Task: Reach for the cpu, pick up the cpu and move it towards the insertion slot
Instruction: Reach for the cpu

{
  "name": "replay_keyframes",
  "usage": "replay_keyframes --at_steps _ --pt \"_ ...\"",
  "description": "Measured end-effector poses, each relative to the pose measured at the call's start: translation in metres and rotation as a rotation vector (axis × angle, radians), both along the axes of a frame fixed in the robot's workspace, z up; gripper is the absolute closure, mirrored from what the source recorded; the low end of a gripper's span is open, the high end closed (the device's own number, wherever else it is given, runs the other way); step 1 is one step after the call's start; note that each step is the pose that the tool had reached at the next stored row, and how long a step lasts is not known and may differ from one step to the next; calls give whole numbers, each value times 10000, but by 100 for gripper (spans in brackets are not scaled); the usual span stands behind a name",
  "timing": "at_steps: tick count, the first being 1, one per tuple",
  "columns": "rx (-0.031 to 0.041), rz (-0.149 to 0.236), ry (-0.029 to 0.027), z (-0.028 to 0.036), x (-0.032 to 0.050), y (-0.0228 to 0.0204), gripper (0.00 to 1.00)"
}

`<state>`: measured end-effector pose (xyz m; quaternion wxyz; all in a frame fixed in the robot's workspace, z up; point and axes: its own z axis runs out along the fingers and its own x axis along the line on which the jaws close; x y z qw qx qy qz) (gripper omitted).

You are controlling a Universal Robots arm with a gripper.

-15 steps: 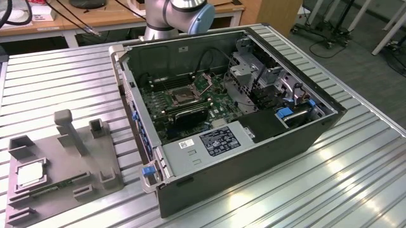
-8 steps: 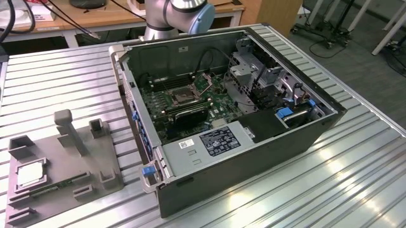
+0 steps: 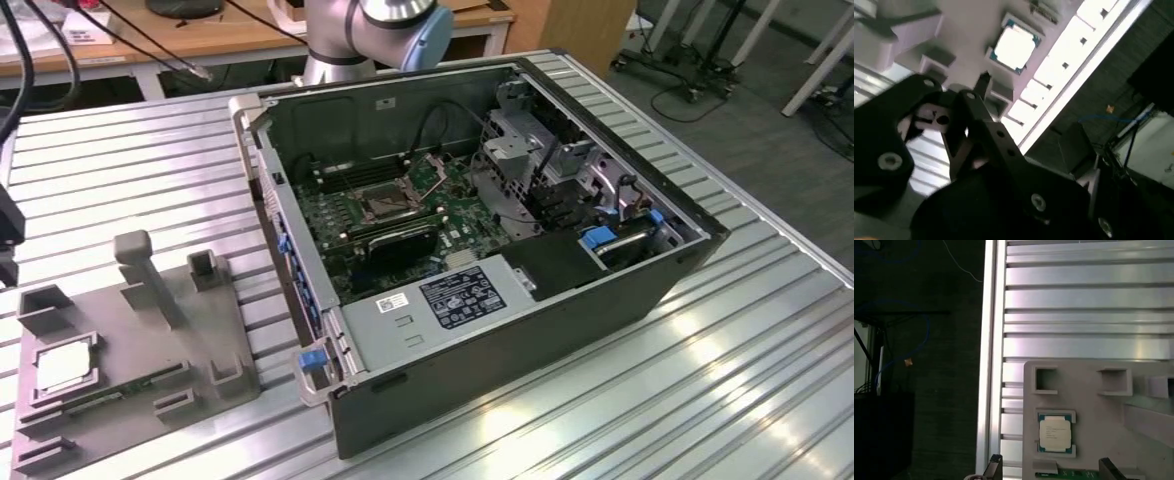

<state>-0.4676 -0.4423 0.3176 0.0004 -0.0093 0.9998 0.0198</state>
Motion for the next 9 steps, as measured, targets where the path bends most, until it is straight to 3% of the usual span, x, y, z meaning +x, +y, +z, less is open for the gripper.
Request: replay_keyframes --at_steps 9 --pt "81 -37 5 -158 62 -8 18"
